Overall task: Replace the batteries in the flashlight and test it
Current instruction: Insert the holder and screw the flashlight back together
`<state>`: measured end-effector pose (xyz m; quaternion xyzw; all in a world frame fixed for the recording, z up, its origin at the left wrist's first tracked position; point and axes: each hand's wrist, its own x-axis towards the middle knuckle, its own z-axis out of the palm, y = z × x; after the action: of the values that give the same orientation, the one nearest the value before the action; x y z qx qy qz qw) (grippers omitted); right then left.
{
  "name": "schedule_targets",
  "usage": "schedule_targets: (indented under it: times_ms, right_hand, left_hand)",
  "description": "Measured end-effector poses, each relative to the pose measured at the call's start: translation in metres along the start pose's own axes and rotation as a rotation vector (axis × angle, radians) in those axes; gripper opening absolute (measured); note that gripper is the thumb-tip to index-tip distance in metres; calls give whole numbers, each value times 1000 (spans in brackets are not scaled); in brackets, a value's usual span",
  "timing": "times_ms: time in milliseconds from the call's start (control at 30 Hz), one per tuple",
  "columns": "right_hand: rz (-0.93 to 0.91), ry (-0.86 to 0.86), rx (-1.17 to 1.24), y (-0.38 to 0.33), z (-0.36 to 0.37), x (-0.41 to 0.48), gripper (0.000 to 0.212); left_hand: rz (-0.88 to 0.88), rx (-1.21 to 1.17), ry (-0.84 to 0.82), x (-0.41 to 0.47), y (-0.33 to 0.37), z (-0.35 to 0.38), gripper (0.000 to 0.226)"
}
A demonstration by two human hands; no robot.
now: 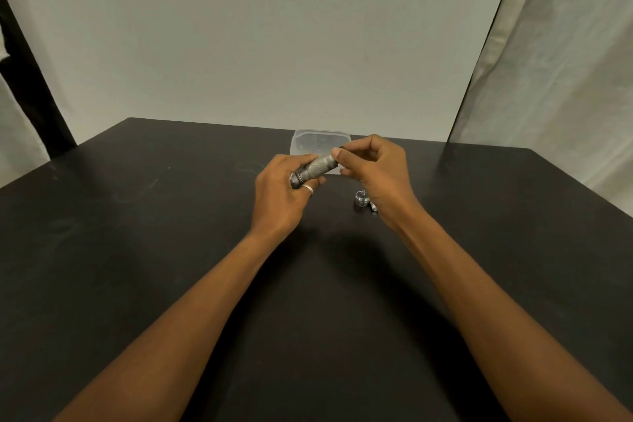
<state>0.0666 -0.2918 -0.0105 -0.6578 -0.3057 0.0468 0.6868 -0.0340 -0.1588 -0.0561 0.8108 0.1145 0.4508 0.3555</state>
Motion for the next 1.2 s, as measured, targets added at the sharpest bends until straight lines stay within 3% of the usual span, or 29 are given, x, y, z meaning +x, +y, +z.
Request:
schedule_targets:
  times_ms: [233, 400, 533, 767, 967, 1200]
  right_hand:
    - [100, -90, -97, -3, -2, -1, 28]
    - [115, -90, -200, -5, -16, 9, 22]
    - [114, -209, -511, -8, -32, 22, 16]
    - [119, -519, -1049, -9, -36, 24, 41]
    - [89, -512, -1096, 2, -34, 21, 31]
    - [-26, -315, -761, -7, -29, 21, 20]
  left_hand:
    - [-33, -4, -12, 1, -2, 0, 37]
    - [-102, -40, -38, 2, -2, 0, 39]
    - [-165, -74, -27, 3, -2, 0, 42]
    - [-262, -143, -6, 4, -5, 0, 40]
    - [-257, -129, -26, 4, -5, 1, 40]
    - [-219, -131, -38, 3, -3, 1, 40]
